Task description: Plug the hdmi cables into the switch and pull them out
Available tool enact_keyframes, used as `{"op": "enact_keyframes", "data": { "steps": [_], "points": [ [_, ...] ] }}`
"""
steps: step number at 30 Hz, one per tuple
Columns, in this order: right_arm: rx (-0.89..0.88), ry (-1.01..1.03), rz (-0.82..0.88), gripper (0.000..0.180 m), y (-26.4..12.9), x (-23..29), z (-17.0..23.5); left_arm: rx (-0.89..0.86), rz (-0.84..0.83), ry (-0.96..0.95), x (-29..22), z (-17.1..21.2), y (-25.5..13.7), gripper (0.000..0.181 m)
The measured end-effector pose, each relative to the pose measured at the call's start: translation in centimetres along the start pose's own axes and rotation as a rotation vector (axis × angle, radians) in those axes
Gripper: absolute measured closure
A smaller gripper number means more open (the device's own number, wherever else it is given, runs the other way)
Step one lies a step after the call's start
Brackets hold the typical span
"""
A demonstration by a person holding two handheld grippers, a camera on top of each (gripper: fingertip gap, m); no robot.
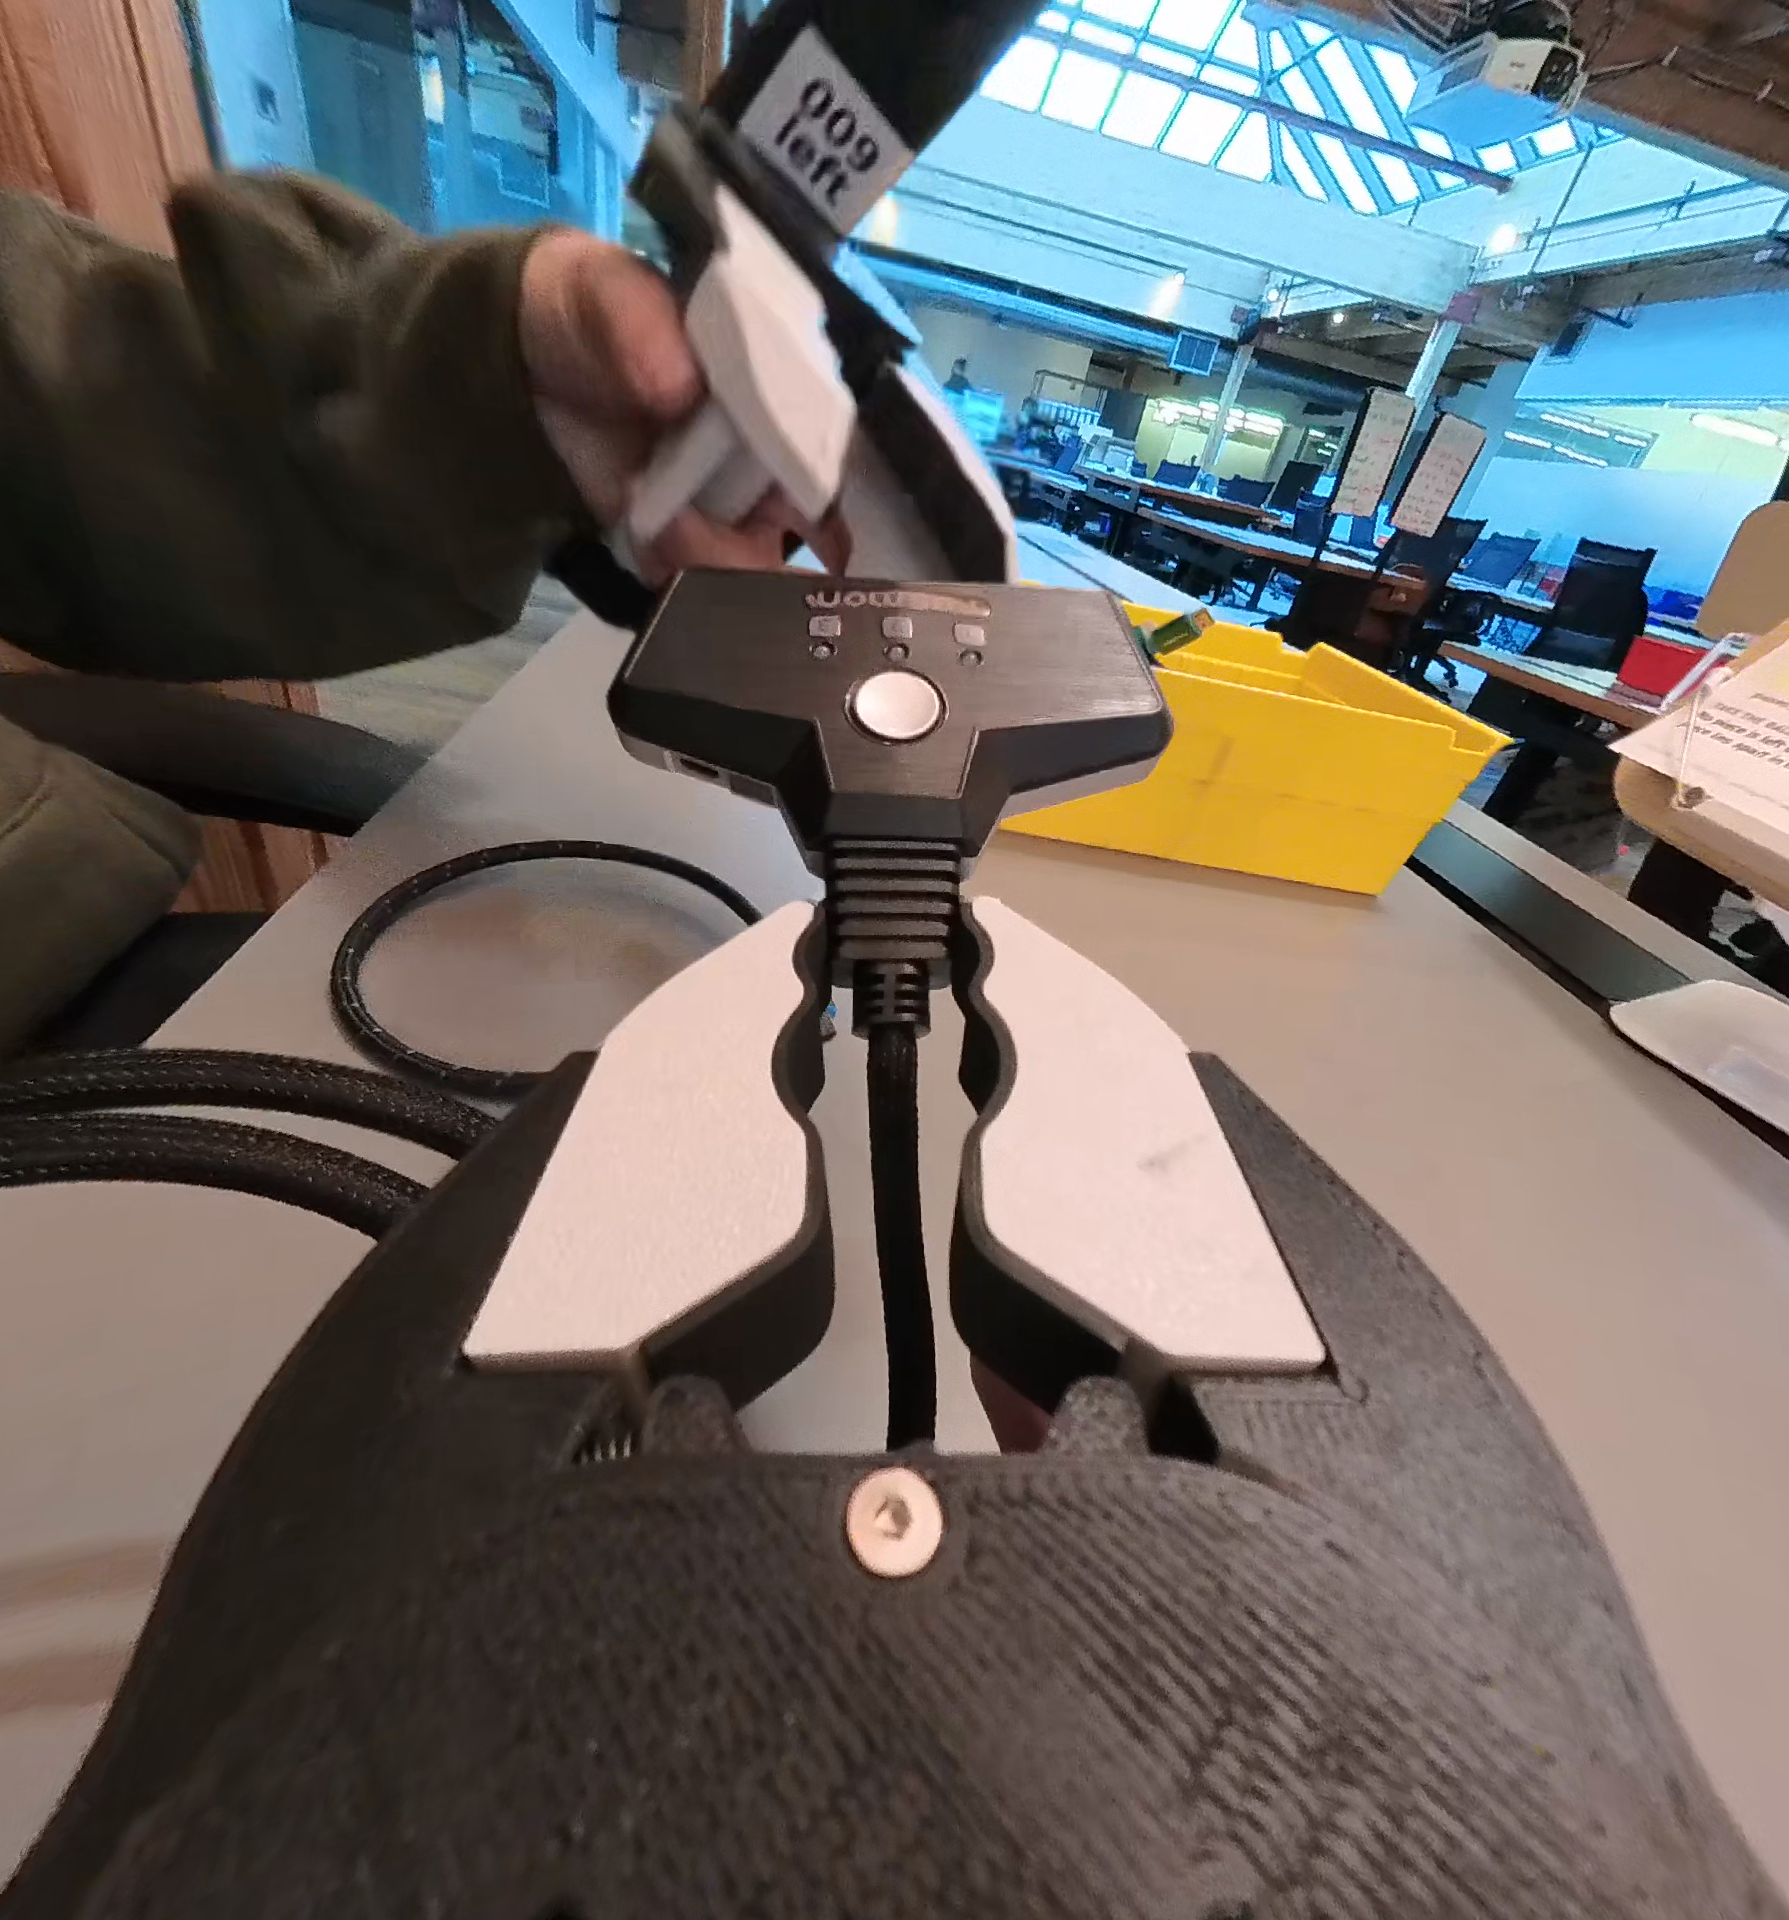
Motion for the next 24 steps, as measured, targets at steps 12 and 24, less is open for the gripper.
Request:
{"op": "enact_keyframes", "data": {
  "steps": [12,24],
  "points": [
    [-0.062,-0.029,0.051,0.157,-0.7,-0.3,-0.6,-0.032,0.449,-0.618,-1.5,2.0,4.7,0.155],
    [-0.065,-0.108,0.101,0.154,-0.7,-0.3,-0.6,-0.238,0.432,-0.915,-1.1,2.5,5.1,0.159]
  ]
}}
Point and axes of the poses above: each gripper's, where its closed fingertips meet, y out along the fingers, z out of its underside, x = y × z across the jaws, the point moved 3 cm from there along -y, back along the fingers, and after that the axes turned 10 degrees about -z, right-handed, at the moved point
